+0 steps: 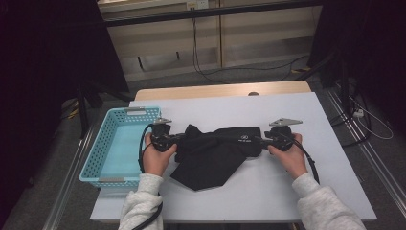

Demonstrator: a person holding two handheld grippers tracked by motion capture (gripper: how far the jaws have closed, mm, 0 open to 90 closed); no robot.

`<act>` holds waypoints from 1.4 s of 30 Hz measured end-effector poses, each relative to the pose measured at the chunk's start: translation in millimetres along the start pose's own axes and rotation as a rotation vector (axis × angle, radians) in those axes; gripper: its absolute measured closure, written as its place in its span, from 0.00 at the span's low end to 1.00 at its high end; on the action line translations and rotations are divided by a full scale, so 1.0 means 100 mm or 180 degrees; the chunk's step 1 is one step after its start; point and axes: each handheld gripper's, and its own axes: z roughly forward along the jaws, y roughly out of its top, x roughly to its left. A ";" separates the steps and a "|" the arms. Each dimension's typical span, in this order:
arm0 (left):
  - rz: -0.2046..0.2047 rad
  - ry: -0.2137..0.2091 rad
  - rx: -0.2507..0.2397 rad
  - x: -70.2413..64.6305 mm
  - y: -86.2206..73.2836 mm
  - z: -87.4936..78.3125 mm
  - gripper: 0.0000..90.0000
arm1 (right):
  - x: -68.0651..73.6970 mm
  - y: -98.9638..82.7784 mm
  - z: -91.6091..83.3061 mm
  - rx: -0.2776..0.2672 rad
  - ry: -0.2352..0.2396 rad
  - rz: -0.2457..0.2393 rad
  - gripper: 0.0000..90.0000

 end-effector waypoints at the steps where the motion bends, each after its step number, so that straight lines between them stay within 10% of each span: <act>1: -0.0004 -0.0015 0.0007 0.00 0.00 0.01 0.98 | 0.01 0.01 0.02 -0.0017 0.0047 0.0027 0.58; 7: 0.0051 -0.0020 0.0016 -0.03 -0.01 0.03 0.98 | 0.09 -0.01 0.11 0.0217 -0.0044 -0.0120 0.64; 9: 0.0042 -0.0047 0.0008 -0.05 0.00 0.04 0.98 | 0.07 -0.01 0.08 0.0242 0.0030 -0.0065 0.95; 14: 0.0075 -0.0162 0.0009 -0.12 0.01 0.08 0.97 | -0.10 0.00 -0.11 0.0074 0.0044 0.0022 0.97; 20: 0.0042 -0.0035 -0.0146 -0.09 0.05 0.14 0.54 | -0.40 -0.06 -0.45 -0.0007 -0.0306 0.0002 0.97; 24: 0.0091 0.0028 -0.0167 -0.09 0.12 0.21 0.48 | -0.50 -0.11 -0.51 -0.0046 -0.0353 0.0066 0.97; 42: -0.0065 -0.0041 0.0196 0.00 0.17 0.86 0.70 | -0.47 -0.16 -0.44 -0.0031 -0.0213 0.0042 0.97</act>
